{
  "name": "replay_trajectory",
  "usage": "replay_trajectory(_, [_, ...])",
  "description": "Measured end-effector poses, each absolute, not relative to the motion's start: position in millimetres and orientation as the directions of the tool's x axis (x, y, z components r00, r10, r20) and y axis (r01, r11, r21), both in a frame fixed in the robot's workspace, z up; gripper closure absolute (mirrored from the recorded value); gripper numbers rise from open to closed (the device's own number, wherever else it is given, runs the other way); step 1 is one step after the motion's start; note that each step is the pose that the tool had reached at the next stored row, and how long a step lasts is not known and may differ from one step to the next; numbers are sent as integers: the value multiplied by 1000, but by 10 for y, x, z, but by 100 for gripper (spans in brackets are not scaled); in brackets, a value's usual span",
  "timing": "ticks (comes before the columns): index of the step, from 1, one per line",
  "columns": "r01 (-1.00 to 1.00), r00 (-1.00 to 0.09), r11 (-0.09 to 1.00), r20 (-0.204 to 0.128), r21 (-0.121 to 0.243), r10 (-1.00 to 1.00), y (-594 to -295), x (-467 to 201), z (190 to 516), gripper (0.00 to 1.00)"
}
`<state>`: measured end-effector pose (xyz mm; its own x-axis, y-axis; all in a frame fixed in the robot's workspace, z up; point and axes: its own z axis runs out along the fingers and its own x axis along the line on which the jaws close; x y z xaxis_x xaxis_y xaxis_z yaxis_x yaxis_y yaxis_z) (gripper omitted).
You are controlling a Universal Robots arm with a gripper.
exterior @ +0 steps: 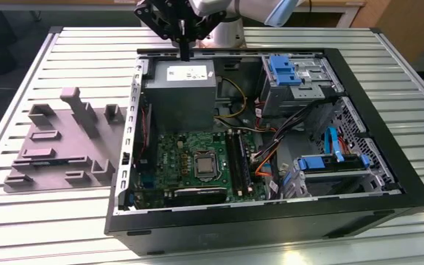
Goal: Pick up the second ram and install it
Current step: 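Reach for the second ram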
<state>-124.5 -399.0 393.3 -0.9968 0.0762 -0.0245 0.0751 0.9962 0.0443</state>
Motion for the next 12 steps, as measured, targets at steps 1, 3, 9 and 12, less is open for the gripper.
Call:
replay_trajectory(1, [75, -997, 996, -24, 44, 76, -3989, -1247, 3933, 89])
replay_trajectory(3, [75, -997, 996, -24, 44, 76, -3989, -1253, 3933, 89])
replay_trajectory(9, [75, -997, 996, -24, 44, 76, -3989, -1272, 3933, 89])
replay_trajectory(12, [75, -997, 996, -24, 44, 76, -3990, -1280, 3933, 89])
